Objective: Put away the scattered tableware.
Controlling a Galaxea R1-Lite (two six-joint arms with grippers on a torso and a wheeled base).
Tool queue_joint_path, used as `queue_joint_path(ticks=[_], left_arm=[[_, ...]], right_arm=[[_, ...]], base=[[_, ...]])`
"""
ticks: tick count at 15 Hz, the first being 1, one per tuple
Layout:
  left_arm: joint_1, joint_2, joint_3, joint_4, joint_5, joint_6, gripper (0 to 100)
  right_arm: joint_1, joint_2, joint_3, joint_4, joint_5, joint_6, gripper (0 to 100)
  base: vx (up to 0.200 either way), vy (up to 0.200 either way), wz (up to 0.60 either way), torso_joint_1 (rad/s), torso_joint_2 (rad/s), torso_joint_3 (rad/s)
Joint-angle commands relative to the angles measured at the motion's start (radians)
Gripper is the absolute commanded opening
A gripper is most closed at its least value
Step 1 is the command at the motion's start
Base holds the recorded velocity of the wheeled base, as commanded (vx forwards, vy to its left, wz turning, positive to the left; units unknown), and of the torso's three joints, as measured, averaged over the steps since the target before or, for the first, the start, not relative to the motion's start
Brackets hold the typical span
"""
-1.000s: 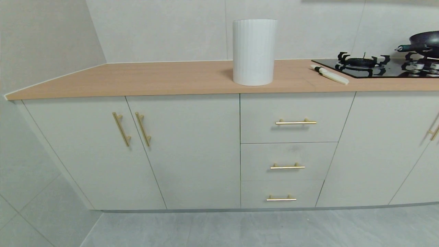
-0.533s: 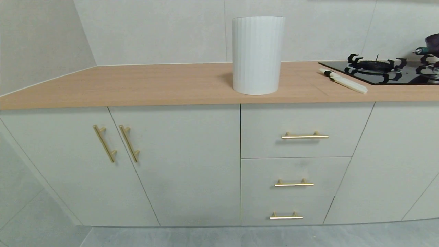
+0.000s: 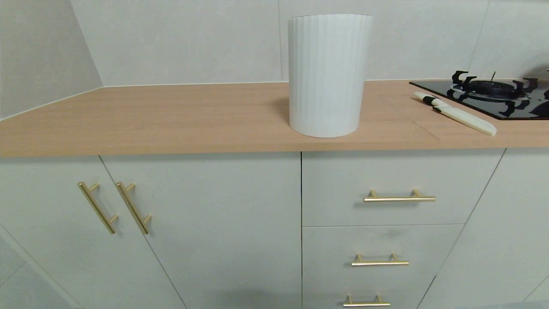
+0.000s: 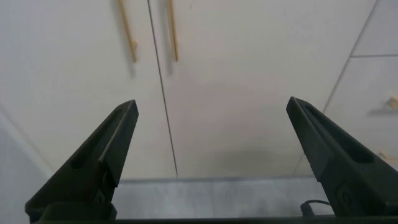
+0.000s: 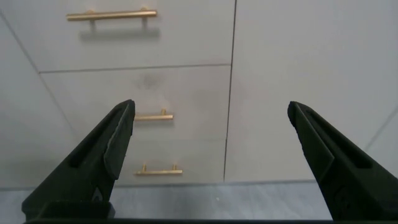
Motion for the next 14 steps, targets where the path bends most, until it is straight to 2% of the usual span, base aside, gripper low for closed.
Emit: queue_joint_path(ticks=[1, 13, 14], left_arm=[[0.001, 0.0, 0.0, -0.001, 0.0, 0.0, 100], [0.001, 0.0, 0.0, -0.001, 0.0, 0.0, 100], [0.001, 0.0, 0.0, -0.001, 0.0, 0.001, 100]], right_arm=[[0.0, 0.002, 0.0, 0.0, 0.0, 0.0, 100], [0.0, 0.002, 0.0, 0.0, 0.0, 0.0, 100], [0.0, 0.002, 0.0, 0.0, 0.0, 0.0, 100]], base=[[0.2, 0.0, 0.0, -0.002, 0.0, -0.002], [0.0, 0.0, 0.0, 0.0, 0.0, 0.0], [0.0, -0.2, 0.0, 0.002, 0.01, -0.002]])
